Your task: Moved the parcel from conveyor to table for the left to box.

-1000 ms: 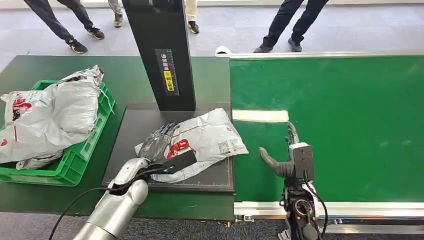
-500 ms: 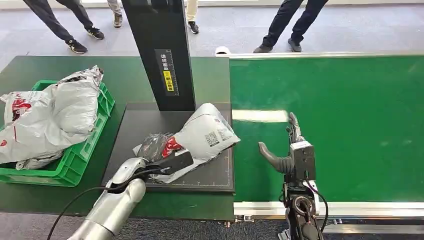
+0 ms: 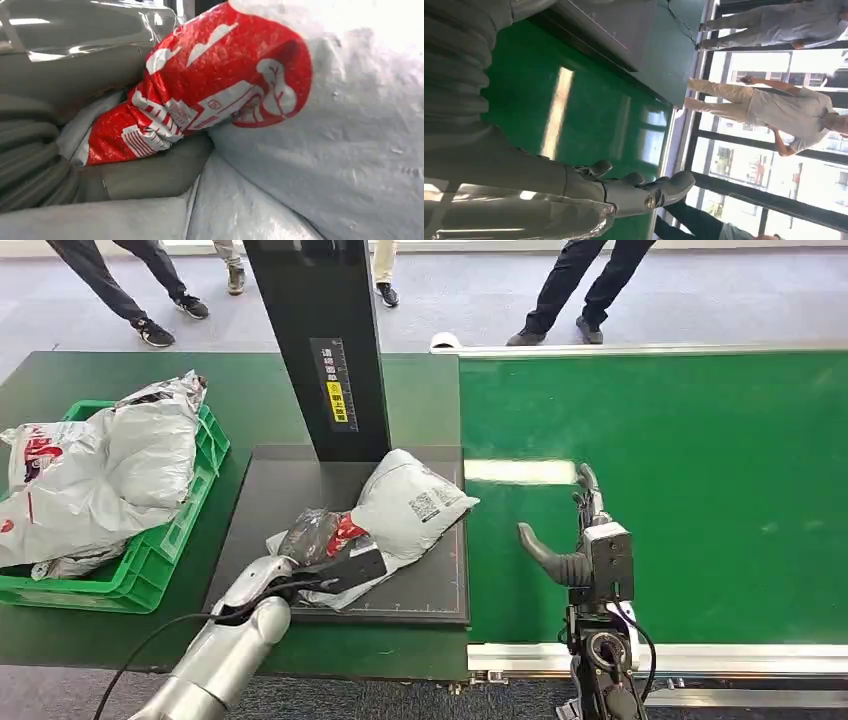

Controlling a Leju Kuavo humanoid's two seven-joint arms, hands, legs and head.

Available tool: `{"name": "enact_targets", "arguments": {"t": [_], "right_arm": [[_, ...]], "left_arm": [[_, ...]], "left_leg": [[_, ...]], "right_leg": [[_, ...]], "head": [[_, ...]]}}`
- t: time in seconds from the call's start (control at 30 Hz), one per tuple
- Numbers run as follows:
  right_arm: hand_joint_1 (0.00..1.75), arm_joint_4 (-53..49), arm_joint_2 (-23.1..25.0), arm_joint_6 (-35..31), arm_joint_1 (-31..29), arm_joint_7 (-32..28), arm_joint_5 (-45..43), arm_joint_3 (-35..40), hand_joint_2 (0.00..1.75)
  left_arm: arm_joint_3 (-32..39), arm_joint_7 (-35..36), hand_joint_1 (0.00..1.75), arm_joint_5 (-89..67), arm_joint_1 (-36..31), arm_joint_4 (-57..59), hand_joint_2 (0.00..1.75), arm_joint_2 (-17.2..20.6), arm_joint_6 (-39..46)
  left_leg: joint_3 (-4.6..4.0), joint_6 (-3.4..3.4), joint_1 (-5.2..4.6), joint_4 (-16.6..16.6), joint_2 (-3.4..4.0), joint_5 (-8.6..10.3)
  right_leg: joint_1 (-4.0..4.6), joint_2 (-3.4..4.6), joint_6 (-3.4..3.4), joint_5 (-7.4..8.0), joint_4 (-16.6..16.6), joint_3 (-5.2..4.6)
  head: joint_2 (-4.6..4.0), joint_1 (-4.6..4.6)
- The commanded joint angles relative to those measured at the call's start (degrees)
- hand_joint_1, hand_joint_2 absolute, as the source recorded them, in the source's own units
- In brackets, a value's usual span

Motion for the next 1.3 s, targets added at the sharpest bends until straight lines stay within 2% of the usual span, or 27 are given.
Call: {"name": "enact_targets", "arguments": {"t": [0.03, 0.13, 0.3, 0.37, 0.4, 0.47, 0.5, 0.57, 0.67, 0.73, 0.83, 0.87, 0.97, 1.0, 1.03, 1.07, 1.1, 1.23, 1.27, 1.3], "right_arm": [[0.0, -0.64, -0.79, 0.82, -0.03, -0.31, -0.95, 0.58, 1.75], [0.0, -0.33, -0.75, 0.76, -0.12, -0.6, -1.3, 0.69, 1.75], [0.0, 0.67, -1.12, 0.19, -0.78, -1.21, -2.08, 0.59, 1.75], [0.0, 0.58, -1.17, 0.0, -0.52, -1.28, -2.21, 0.39, 1.75], [0.0, 0.57, -1.17, 0.03, -0.45, -1.28, -2.21, 0.42, 1.75], [0.0, 0.74, -1.24, -0.04, 0.01, -1.46, -2.35, 0.47, 1.75], [0.0, 0.84, -1.28, -0.07, 0.01, -1.53, -2.36, 0.52, 1.75], [0.0, 2.02, -1.67, -0.37, -0.27, -2.08, -2.65, 0.88, 1.75], [0.0, 3.46, -1.96, -0.63, -0.81, -2.64, -3.21, 1.54, 1.75], [0.0, 3.82, -2.05, -0.72, -0.97, -2.78, -3.47, 1.78, 1.75], [0.0, 3.82, -2.05, -1.02, -0.84, -2.81, -3.65, 1.9, 1.75], [0.0, 3.46, -2.16, -1.16, -0.49, -2.8, -3.75, 1.89, 1.75], [0.0, 3.27, -2.25, -1.11, -0.3, -2.8, -3.75, 1.92, 1.75], [0.0, 2.94, -2.27, -1.13, -0.07, -2.78, -3.81, 1.96, 1.75], [0.0, 2.94, -2.27, -1.13, -0.07, -2.78, -3.81, 1.96, 1.75], [0.0, 2.73, -2.19, -1.49, 0.1, -2.77, -4.02, 1.93, 1.75], [0.0, 2.58, -2.24, -1.72, 0.3, -2.74, -4.09, 2.04, 1.75], [0.0, 2.4, -2.21, -2.08, 0.45, -2.68, -4.09, 1.93, 1.75], [0.0, 1.84, -2.28, -2.22, 0.91, -2.61, -4.13, 1.84, 1.75], [0.0, 1.68, -2.19, -2.46, 1.05, -2.48, -4.25, 1.62, 1.75]], "left_arm": [[-0.94, -11.23, 1.75, 6.33, 3.77, -6.47, 1.75, 0.93, 11.25], [-0.89, -14.41, 1.75, 8.34, 4.35, -9.93, 1.75, 0.06, 18.23], [-0.98, -13.01, 1.75, 3.47, 2.32, -9.24, 1.75, 0.41, 29.43], [0.47, -12.85, 1.75, -1.16, 1.65, -9.65, 1.75, 0.7, 38.23], [2.63, -12.11, 1.75, -5.93, 2.1, -11.58, 1.75, 0.22, 38.97], [12.24, -15.1, 1.75, -16.36, 4.36, -19.98, 1.75, -3.63, 38.97], [13.65, -16.15, 1.75, -17.29, 4.68, -20.78, 1.75, -4.43, 38.97], [20.91, -21.01, 1.75, -20.51, 4.22, -26.1, 1.75, -7.02, 38.97], [29.33, -27.53, 1.75, -22.67, 1.66, -28.95, 1.75, -8.58, 38.97], [31.74, -28.02, 1.75, -24.02, 0.3, -28.39, 1.75, -8.28, 38.97], [34.29, -23.45, 1.75, -26.82, -3.16, -26.48, 1.75, -4.88, 38.97], [33.51, -19.66, 1.75, -28.71, -4.72, -24.22, 1.75, -2.02, 38.97], [33.35, -18.11, 1.75, -29.22, -5.53, -23.16, 1.75, -0.69, 38.97], [31.15, -12.87, 1.75, -31.47, -6.14, -22.04, 1.75, 1.95, 38.97], [31.15, -12.87, 1.75, -31.47, -6.14, -22.04, 1.75, 1.95, 38.97], [28.18, -5.24, 1.75, -33.51, -7.01, -19.73, 1.75, 6.12, 38.97], [26.9, -0.56, 1.75, -33.27, -8.15, -16.44, 1.75, 8.59, 38.97], [27.79, -0.11, 1.75, -31.61, -9.37, -13.39, 1.75, 9.19, 38.97], [28.02, 1.42, 1.75, -32.66, -11.31, -9.95, 1.75, 10.35, 38.97], [28.81, 5.82, 1.75, -34.29, -12.6, -5.53, 1.75, 11.39, 38.97]], "left_leg": [[0.03, 0.02, -0.02, -0.04, 0.06, -0.01], [-0.14, 0.03, 0.0, 0.01, -0.01, -0.02], [-0.21, 0.03, 0.0, 0.0, 0.0, -0.02], [-0.23, 0.03, 0.01, 0.0, -0.02, -0.01], [-0.28, 0.02, 0.01, 0.01, -0.02, 0.0], [-0.28, 0.03, 0.03, 0.03, 0.03, -0.01], [-0.33, 0.03, 0.04, 0.06, 0.06, -0.03], [-0.35, 0.04, 0.07, 0.11, 0.06, -0.06], [-0.39, 0.02, 0.06, 0.1, 0.12, -0.04], [-0.39, 0.02, 0.07, 0.09, 0.17, -0.04], [-0.33, 0.0, 0.05, 0.05, 0.15, -0.02], [-0.31, -0.01, 0.06, 0.04, 0.17, -0.01], [-0.3, -0.01, 0.05, 0.01, 0.09, 0.01], [-0.27, 0.0, 0.07, 0.0, 0.08, 0.02], [-0.29, -0.02, 0.09, 0.0, 0.07, 0.02], [-0.23, 0.0, 0.09, -0.03, 0.05, 0.01], [-0.23, -0.01, 0.09, -0.03, 0.06, 0.01], [-0.23, -0.02, 0.07, -0.03, 0.03, 0.02], [-0.27, -0.02, 0.06, -0.02, 0.05, 0.03], [-0.22, -0.02, 0.09, -0.03, 0.02, 0.03]], "right_leg": [[-0.01, 0.01, 0.0, -0.01, -0.03, 0.01], [0.01, -0.07, 0.01, -0.03, -0.02, -0.13], [0.02, -0.07, 0.01, -0.03, -0.04, -0.2], [0.03, -0.1, 0.0, -0.02, -0.05, -0.21], [0.02, -0.07, 0.0, 0.0, -0.02, -0.26], [0.05, -0.05, -0.01, 0.0, -0.02, -0.27], [0.05, -0.01, 0.0, 0.0, 0.0, -0.32], [0.08, -0.03, 0.01, -0.02, 0.0, -0.32], [0.07, 0.06, 0.01, 0.02, 0.01, -0.4], [0.08, 0.09, 0.0, 0.03, 0.01, -0.4], [0.06, 0.06, -0.02, 0.02, 0.01, -0.36], [0.07, 0.07, -0.04, 0.02, 0.02, -0.35], [0.06, 0.02, -0.03, 0.02, 0.0, -0.34], [0.08, -0.01, -0.03, 0.01, -0.02, -0.3], [0.11, -0.01, -0.03, 0.01, -0.01, -0.31], [0.12, -0.05, -0.02, 0.0, -0.05, -0.24], [0.11, -0.03, -0.02, -0.01, -0.03, -0.25], [0.09, -0.06, -0.02, -0.02, 0.0, -0.25], [0.08, -0.04, -0.02, -0.01, 0.01, -0.31], [0.12, -0.1, -0.04, -0.02, -0.02, -0.24]], "head": [[-0.02, 0.0], [-0.02, 0.02], [-0.02, 0.02], [0.0, 0.0], [0.0, 0.02], [-0.02, 0.0], [-0.02, 0.0], [0.0, 0.0], [-0.02, 0.0], [0.0, 0.02], [-0.02, 0.02], [0.0, 0.02], [0.0, 0.0], [0.0, 0.0], [0.0, 0.0], [-0.02, 0.0], [0.0, 0.02], [0.0, 0.02], [0.0, 0.02], [0.0, 0.02]]}}
